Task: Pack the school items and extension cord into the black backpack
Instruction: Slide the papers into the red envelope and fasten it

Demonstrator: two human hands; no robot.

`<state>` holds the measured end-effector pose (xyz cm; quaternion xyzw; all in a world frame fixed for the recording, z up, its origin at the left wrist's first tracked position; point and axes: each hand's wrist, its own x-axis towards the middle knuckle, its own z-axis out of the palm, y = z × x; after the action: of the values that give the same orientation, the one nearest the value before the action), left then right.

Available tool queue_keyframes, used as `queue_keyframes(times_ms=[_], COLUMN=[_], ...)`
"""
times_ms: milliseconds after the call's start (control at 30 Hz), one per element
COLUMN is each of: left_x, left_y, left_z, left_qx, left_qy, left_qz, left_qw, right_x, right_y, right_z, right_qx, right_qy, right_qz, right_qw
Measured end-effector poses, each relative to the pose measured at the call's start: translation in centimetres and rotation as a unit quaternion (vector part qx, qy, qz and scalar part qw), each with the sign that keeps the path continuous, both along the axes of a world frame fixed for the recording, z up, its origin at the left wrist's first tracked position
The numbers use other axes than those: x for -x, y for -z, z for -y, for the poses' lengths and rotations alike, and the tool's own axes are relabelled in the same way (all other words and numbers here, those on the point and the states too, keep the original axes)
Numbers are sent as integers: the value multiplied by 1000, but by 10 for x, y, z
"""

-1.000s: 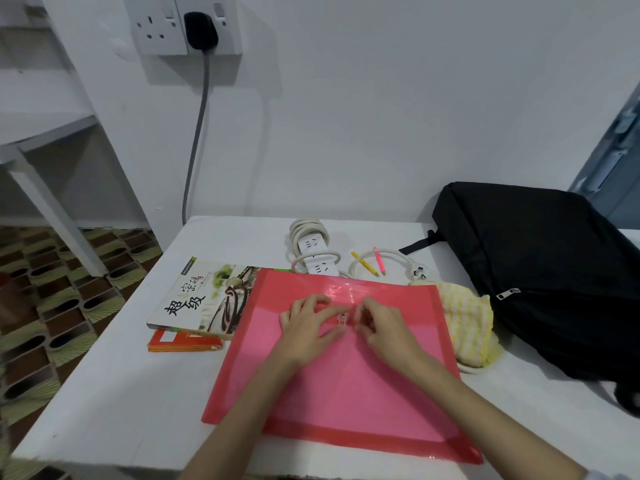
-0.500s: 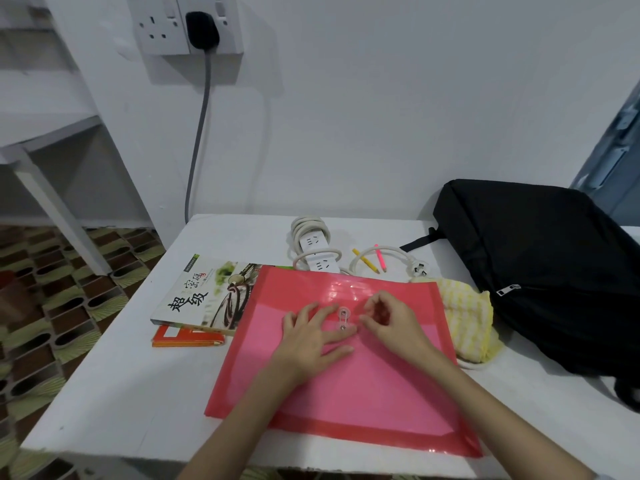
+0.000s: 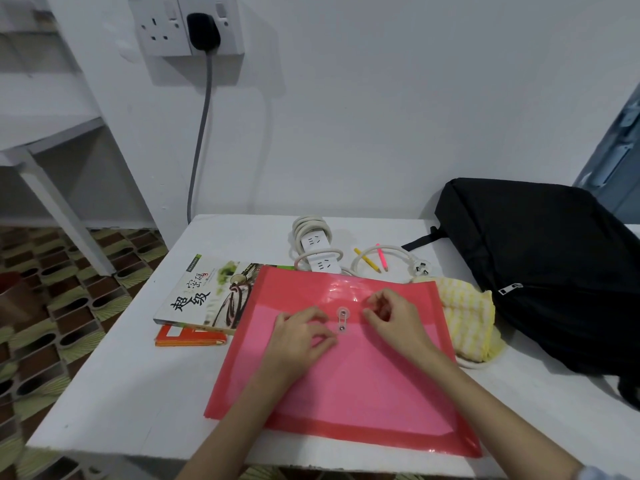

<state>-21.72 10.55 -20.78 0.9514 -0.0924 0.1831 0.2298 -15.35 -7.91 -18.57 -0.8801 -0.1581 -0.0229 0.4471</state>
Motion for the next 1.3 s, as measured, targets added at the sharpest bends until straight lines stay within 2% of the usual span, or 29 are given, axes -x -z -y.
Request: queue_keyframes(times_ms=[33, 100, 167, 267, 333, 400, 533, 700, 767, 867, 1033, 1167, 1300], left_x=[-2, -5, -8, -12, -15, -18, -23, -27, -27, -26, -26, -26, -23], left_y=[3, 4, -5, -9, -7, -9, -11, -13, -15, -13, -10, -12, -15], left_z=[-3, -8, -4, 7, 10, 12, 8, -5, -11, -15, -14, -13, -11], left_qx=[26, 76, 71, -82, -110, -81, -68, 125, 167, 169, 180, 180, 178], left_qy=[-2, -14, -35, -63, -72, -80, -105, -121, -121, -116, -124, -126, -120], left_qz=[-2, -25, -54, -85, -79, -59, -62, -41, -40, -40, -24, -22, -27], left_qw=[1000, 997, 995, 991, 988, 992, 990, 984, 978, 978, 975, 975, 976], right_x=[1, 3, 3, 1, 1, 2, 8, 12, 12, 13, 4, 5, 10], right_y=[2, 6, 9, 12, 13, 12, 8, 11, 14, 14, 10, 21, 28], right_z=[-1, -4, -7, -7, -8, -11, -22, -27, -24, -22, -8, -2, -1], right_qx=[24, 138, 218, 179, 145, 147, 213, 210, 215, 243, 240, 216, 165], right_qy=[-5, -27, -40, -58, -76, -68, -40, -75, -116, -150, -140, -127, -113], right_qz=[20, 67, 81, 73, 64, 60, 72, 78, 91, 108, 150, 185, 178], right_qw=[999, 988, 972, 979, 984, 985, 973, 972, 965, 952, 949, 950, 963])
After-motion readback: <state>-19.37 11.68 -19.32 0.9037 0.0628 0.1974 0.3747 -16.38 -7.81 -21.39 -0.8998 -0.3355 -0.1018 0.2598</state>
